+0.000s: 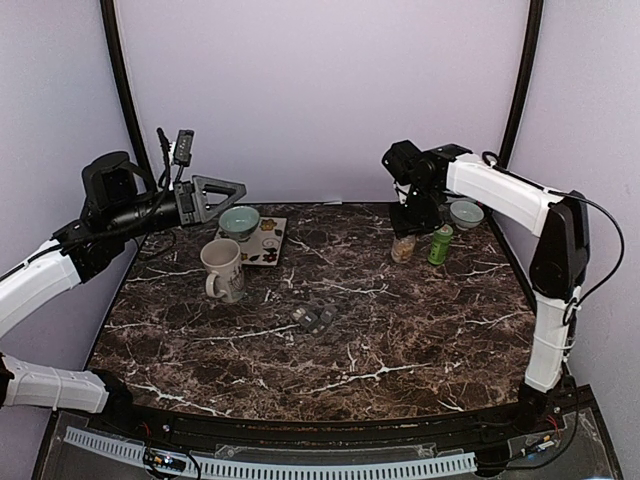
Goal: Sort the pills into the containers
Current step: Place the pill bottle at the center of the board.
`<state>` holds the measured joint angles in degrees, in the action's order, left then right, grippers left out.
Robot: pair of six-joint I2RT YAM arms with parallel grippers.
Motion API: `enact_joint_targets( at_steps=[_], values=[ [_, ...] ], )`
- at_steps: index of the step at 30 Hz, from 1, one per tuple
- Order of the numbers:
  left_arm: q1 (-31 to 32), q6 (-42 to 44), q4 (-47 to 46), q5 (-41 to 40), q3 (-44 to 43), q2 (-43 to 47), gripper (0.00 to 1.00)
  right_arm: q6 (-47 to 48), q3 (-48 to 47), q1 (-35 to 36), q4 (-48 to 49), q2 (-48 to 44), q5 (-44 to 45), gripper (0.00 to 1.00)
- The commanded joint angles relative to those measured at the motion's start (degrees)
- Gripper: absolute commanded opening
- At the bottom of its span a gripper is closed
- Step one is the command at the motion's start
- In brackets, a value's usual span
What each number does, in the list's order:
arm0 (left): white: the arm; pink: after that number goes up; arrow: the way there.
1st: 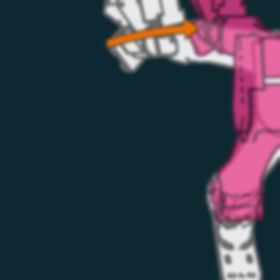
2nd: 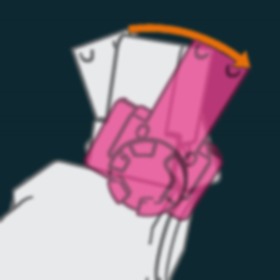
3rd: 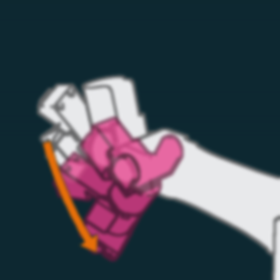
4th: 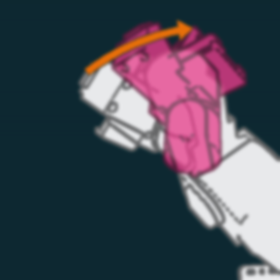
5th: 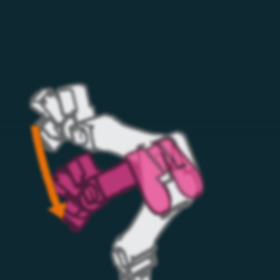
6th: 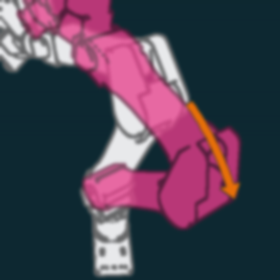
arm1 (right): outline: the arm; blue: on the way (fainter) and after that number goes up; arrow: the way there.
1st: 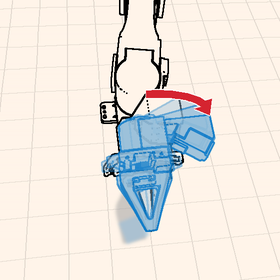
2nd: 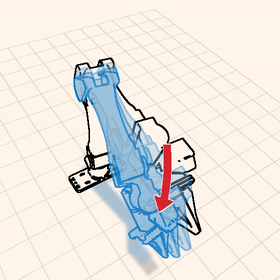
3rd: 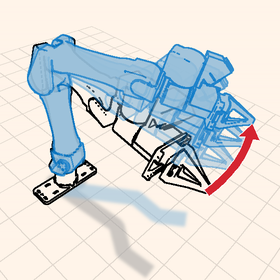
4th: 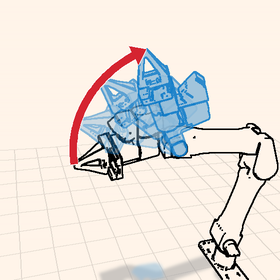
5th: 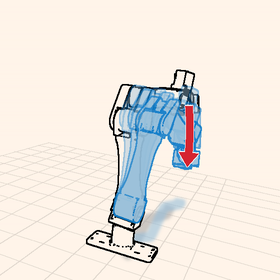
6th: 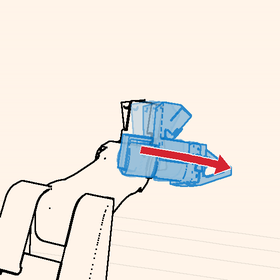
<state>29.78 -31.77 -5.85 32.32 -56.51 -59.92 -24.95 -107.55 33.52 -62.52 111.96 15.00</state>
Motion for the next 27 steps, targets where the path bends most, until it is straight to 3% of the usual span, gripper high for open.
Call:
enact_joint_targets(
  at_steps=[1,17,27],
  values=[
    [-0.2,1.5,1.7,-0.4,0.9,1.2,0.8,1.8,0.9,-0.5,2.7,1.5,0.2,0.0],
    [-0.3,4.5,6.5,-2.7,1.3,0.9,0.8,1.3,2.0,-1.7,4.1,6.6,-3.3,0.02],
    [-0.3,5.3,7.9,-3.5,1.5,1.1,0.8,0.7,2.5,-1.9,4.3,8.2,-3.7,0.28]
  ],
)
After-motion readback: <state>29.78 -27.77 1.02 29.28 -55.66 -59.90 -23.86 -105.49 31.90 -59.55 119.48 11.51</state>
